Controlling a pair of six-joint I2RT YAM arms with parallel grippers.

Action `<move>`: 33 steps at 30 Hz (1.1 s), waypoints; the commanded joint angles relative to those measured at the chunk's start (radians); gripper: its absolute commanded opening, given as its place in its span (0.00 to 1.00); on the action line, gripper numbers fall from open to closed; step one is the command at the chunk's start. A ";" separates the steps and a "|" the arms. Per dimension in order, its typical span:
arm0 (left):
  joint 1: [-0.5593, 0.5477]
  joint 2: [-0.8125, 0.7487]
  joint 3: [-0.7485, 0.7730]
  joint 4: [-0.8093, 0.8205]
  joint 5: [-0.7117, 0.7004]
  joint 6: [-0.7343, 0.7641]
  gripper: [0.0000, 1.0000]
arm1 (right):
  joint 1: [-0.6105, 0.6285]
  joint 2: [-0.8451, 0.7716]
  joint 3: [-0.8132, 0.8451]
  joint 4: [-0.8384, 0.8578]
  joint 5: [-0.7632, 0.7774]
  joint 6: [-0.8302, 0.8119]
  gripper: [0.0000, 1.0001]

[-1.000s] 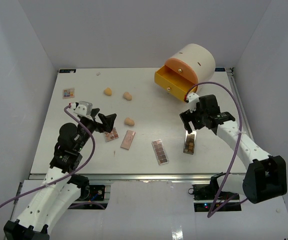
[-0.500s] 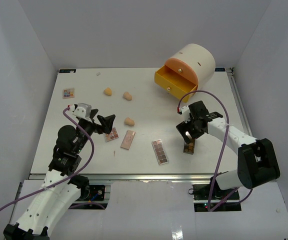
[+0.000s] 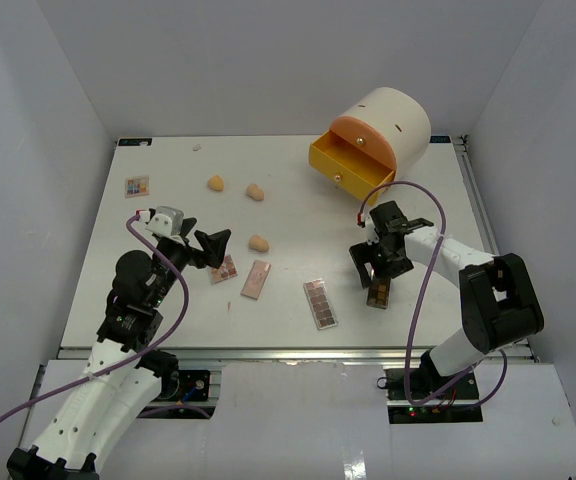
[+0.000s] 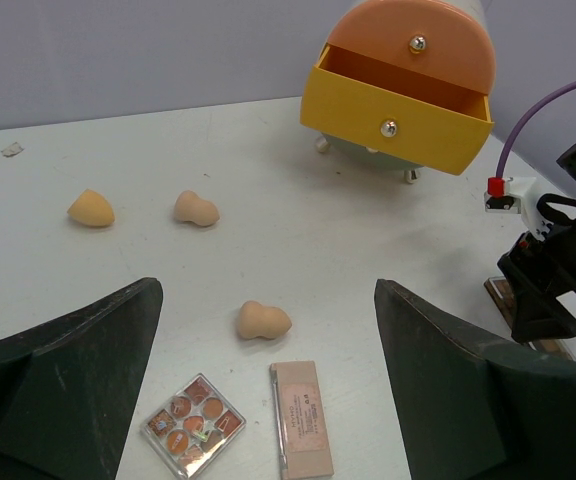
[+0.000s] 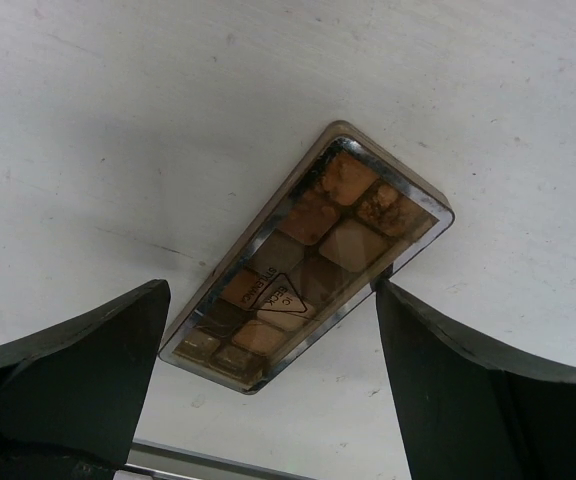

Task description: Organize the makeup

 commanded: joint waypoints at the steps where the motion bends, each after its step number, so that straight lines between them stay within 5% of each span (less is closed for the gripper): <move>1: 0.000 -0.011 0.004 -0.002 0.013 0.011 0.98 | 0.006 0.013 -0.038 0.011 0.050 0.075 0.90; 14: 0.001 -0.006 0.004 -0.002 0.014 0.014 0.98 | 0.004 -0.012 -0.055 0.024 0.053 0.103 0.90; 19: 0.001 -0.003 0.001 -0.002 0.007 0.015 0.98 | 0.004 0.016 -0.040 0.045 0.025 0.093 0.99; 33: 0.001 0.000 0.001 -0.001 0.009 0.017 0.98 | 0.011 -0.035 -0.036 0.056 -0.063 -0.015 0.35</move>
